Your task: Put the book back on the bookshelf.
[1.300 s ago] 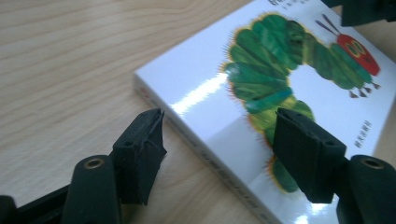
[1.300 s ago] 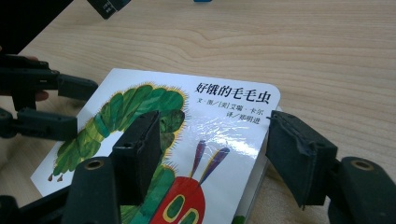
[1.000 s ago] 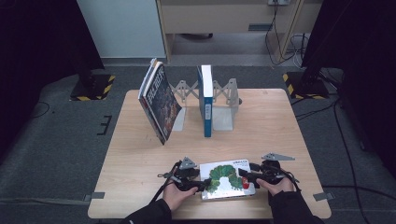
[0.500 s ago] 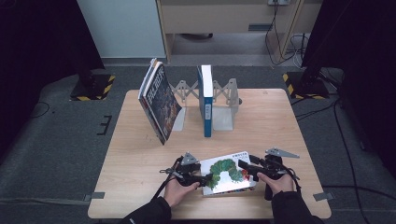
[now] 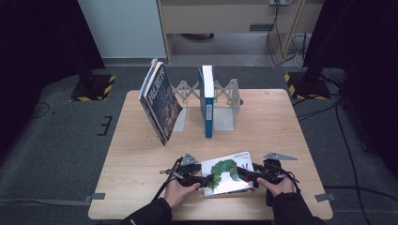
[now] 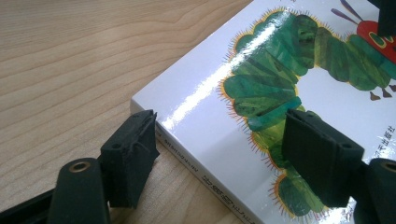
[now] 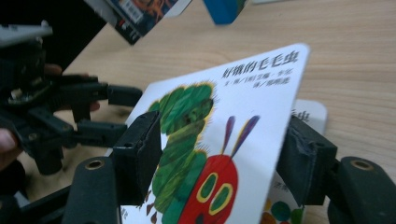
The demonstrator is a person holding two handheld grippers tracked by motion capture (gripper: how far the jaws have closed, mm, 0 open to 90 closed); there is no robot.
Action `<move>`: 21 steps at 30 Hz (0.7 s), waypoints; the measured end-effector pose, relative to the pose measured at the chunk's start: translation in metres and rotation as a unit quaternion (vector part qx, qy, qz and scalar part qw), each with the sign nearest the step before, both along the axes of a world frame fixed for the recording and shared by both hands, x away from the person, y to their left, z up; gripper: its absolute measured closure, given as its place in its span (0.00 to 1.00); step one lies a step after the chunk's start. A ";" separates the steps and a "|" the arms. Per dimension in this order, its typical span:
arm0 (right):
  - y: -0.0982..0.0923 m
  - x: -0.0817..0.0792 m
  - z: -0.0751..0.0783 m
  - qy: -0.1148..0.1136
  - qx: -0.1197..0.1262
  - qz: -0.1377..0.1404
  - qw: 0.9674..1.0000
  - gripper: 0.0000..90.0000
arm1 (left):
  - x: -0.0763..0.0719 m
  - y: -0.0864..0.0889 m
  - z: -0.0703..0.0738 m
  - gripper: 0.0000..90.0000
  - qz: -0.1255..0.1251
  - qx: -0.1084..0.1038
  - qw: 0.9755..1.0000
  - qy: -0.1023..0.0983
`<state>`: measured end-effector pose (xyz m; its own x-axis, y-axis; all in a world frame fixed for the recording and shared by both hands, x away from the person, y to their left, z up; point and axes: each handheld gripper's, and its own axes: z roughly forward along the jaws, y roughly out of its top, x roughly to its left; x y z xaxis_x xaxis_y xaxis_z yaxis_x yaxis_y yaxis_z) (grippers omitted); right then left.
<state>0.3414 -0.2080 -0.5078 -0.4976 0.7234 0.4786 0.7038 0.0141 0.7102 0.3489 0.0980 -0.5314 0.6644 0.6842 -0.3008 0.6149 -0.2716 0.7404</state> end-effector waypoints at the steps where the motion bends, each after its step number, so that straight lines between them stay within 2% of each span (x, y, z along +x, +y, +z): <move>1: 0.001 0.001 -0.001 0.001 -0.002 0.002 1.000 0.39 | 0.000 0.000 0.000 0.28 0.000 0.000 1.000 0.000; 8: 0.001 0.006 -0.004 0.008 -0.006 0.015 1.000 0.41 | 0.001 0.001 0.000 0.27 -0.001 -0.003 1.000 0.003; 13: 0.008 0.015 -0.007 0.016 -0.008 0.046 0.999 0.50 | 0.001 0.001 0.000 0.26 -0.003 -0.007 1.000 0.006; 15: 0.013 0.016 -0.008 0.018 -0.019 0.054 0.998 0.51 | 0.001 0.001 0.000 0.26 -0.003 -0.006 1.000 0.006; 21: 0.008 0.019 -0.006 0.021 -0.002 0.052 0.998 0.61 | 0.001 0.001 0.001 0.26 -0.003 -0.007 1.000 0.013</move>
<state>0.3604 -0.2004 -0.5133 -0.5496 0.6707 0.4981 0.7281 0.0923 0.6792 0.3503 0.0992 -0.5304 0.6607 0.6757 -0.3269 0.6317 -0.2653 0.7284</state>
